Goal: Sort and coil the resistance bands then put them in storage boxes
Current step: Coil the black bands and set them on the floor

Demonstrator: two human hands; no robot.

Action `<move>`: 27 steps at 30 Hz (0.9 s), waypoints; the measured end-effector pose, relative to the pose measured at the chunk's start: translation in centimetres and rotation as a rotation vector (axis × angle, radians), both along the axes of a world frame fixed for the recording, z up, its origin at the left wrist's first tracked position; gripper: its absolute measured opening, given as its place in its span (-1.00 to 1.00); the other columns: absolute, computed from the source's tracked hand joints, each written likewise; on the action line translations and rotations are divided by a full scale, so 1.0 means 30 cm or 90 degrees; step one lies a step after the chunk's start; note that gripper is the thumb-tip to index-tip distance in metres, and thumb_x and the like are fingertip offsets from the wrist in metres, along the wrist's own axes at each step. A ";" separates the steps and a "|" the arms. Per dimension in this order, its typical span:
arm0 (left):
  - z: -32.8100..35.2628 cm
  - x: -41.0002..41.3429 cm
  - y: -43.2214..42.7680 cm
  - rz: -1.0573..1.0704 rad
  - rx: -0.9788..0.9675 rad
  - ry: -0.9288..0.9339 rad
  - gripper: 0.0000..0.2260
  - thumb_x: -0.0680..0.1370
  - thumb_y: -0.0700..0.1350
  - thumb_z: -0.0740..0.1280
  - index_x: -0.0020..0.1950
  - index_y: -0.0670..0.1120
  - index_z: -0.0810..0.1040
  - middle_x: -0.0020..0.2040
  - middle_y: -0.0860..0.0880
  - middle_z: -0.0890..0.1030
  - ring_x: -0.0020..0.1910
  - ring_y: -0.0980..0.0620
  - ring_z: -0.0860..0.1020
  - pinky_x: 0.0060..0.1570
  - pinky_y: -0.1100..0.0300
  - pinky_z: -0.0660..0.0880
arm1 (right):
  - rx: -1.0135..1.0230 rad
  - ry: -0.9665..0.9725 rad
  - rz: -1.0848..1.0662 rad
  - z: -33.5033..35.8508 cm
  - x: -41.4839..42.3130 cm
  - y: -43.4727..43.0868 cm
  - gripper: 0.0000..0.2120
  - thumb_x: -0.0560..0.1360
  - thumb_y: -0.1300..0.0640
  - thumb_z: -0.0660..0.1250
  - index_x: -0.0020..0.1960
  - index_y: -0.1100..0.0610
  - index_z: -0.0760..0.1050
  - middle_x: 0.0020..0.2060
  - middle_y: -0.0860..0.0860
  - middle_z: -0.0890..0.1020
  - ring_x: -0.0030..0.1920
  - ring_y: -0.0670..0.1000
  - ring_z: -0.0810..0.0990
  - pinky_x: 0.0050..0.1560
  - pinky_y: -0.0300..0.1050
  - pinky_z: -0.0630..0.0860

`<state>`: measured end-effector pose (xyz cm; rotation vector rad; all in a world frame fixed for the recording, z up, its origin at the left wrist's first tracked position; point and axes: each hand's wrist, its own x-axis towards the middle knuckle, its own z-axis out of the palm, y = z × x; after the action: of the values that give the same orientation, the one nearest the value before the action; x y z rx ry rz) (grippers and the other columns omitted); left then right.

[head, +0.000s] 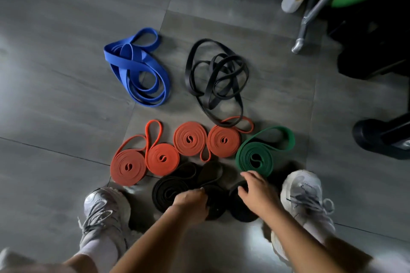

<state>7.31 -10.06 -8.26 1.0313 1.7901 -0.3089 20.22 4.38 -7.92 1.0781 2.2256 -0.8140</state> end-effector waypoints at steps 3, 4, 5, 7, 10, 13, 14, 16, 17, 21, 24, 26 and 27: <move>0.040 -0.177 0.138 0.083 0.120 0.059 -0.69 0.57 0.01 0.17 0.24 -0.10 0.43 0.21 -0.15 0.52 0.14 -0.20 0.52 -0.02 0.07 0.46 | 0.032 0.049 -0.029 0.014 -0.157 0.121 -0.56 0.50 0.10 0.30 0.35 0.16 0.39 0.32 0.10 0.44 0.30 0.12 0.42 0.23 -0.10 0.32; 0.052 -0.238 0.181 0.104 0.145 0.078 -0.71 0.57 0.01 0.18 0.20 -0.10 0.47 0.16 -0.17 0.54 0.10 -0.20 0.53 -0.08 0.10 0.44 | 0.043 0.063 -0.044 0.015 -0.212 0.156 -0.57 0.49 0.12 0.32 0.34 0.18 0.40 0.30 0.13 0.46 0.28 0.14 0.43 0.22 -0.09 0.33; 0.064 -0.295 0.220 0.127 0.167 0.094 -0.74 0.55 0.00 0.20 0.16 -0.09 0.50 0.12 -0.18 0.57 0.07 -0.20 0.55 -0.12 0.12 0.41 | 0.048 0.072 -0.052 0.015 -0.266 0.186 -0.58 0.49 0.14 0.32 0.33 0.19 0.41 0.28 0.14 0.47 0.27 0.15 0.44 0.22 -0.08 0.34; 0.069 -0.391 0.279 0.175 0.215 0.107 -0.75 0.55 -0.05 0.20 0.16 -0.08 0.54 0.11 -0.16 0.59 0.06 -0.20 0.55 -0.10 0.13 0.42 | 0.046 0.080 -0.042 0.003 -0.361 0.232 -0.59 0.50 0.15 0.30 0.34 0.14 0.40 0.29 0.12 0.47 0.27 0.15 0.45 0.23 -0.03 0.40; 0.033 -0.482 0.314 0.279 0.237 0.096 -0.73 0.57 -0.11 0.18 0.20 -0.14 0.53 0.15 -0.16 0.59 0.12 -0.18 0.54 0.04 0.07 0.48 | 0.044 0.049 0.029 -0.046 -0.451 0.270 -0.55 0.52 0.19 0.25 0.40 0.06 0.33 0.36 0.04 0.41 0.32 0.11 0.41 0.28 0.01 0.40; -0.019 -0.500 0.303 0.280 0.192 0.079 -0.75 0.56 -0.12 0.17 0.16 -0.17 0.52 0.12 -0.17 0.59 0.08 -0.17 0.54 -0.04 0.12 0.47 | 0.005 -0.032 0.080 -0.101 -0.482 0.275 -0.45 0.52 0.18 0.28 0.46 0.02 0.20 0.39 0.07 0.38 0.35 0.14 0.39 0.26 0.01 0.40; -0.035 -0.494 0.296 0.260 0.178 0.065 -0.77 0.56 -0.13 0.17 0.13 -0.17 0.52 0.10 -0.17 0.59 0.04 -0.17 0.55 -0.10 0.13 0.44 | -0.003 -0.061 0.100 -0.112 -0.485 0.273 -0.44 0.52 0.19 0.26 0.46 0.03 0.18 0.38 0.09 0.38 0.34 0.15 0.39 0.25 0.01 0.39; -0.052 -0.477 0.284 0.239 0.161 0.043 -0.78 0.56 -0.14 0.18 0.13 -0.18 0.50 0.09 -0.19 0.58 0.03 -0.18 0.54 -0.10 0.12 0.43 | 0.045 -0.074 0.161 -0.119 -0.484 0.274 -0.51 0.51 0.24 0.24 0.41 0.07 0.24 0.35 0.08 0.36 0.33 0.15 0.39 0.26 0.01 0.37; -0.053 -0.471 0.282 0.244 0.159 0.041 -0.75 0.56 -0.13 0.19 0.19 -0.17 0.48 0.13 -0.18 0.57 0.06 -0.18 0.54 -0.06 0.11 0.45 | 0.102 -0.048 0.196 -0.114 -0.485 0.279 -0.56 0.50 0.25 0.24 0.36 0.08 0.29 0.31 0.07 0.38 0.31 0.14 0.39 0.26 0.00 0.36; 0.016 -0.457 0.316 0.300 0.205 0.067 -0.53 0.55 -0.11 0.23 0.45 -0.06 0.25 0.31 -0.13 0.48 0.22 -0.12 0.50 0.16 0.04 0.46 | 0.248 0.143 0.224 -0.013 -0.518 0.322 -0.73 0.50 0.19 0.26 0.19 0.08 0.44 0.15 0.04 0.48 0.22 0.10 0.38 0.17 -0.04 0.34; 0.148 -0.460 0.372 0.321 0.307 0.098 -0.36 0.52 -0.05 0.31 0.52 0.01 0.05 0.32 -0.11 0.45 0.20 -0.13 0.51 0.16 -0.03 0.46 | 0.182 0.296 0.164 0.144 -0.573 0.349 -0.76 0.47 0.20 0.30 0.13 0.14 0.52 0.08 0.09 0.53 0.17 0.14 0.44 0.11 0.01 0.37; 0.267 -0.468 0.418 0.309 0.371 0.129 -0.35 0.49 0.00 0.34 0.49 0.05 0.09 0.23 -0.11 0.49 0.13 -0.16 0.54 0.06 -0.02 0.49 | 0.143 0.379 0.122 0.283 -0.605 0.357 -0.77 0.45 0.21 0.31 0.10 0.15 0.54 0.04 0.10 0.54 0.11 0.14 0.48 0.03 -0.01 0.40; 0.334 -0.478 0.438 0.306 0.407 0.152 -0.44 0.48 0.02 0.34 0.43 0.05 0.19 0.17 -0.12 0.53 0.09 -0.18 0.55 0.00 -0.01 0.50 | 0.142 0.412 0.105 0.357 -0.614 0.358 -0.78 0.44 0.21 0.33 0.08 0.14 0.54 0.03 0.09 0.55 0.08 0.13 0.50 -0.01 -0.03 0.39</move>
<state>-7.05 3.08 1.75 0.9651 2.3574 0.4875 1.82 15.12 2.80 0.7739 2.9590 -0.9552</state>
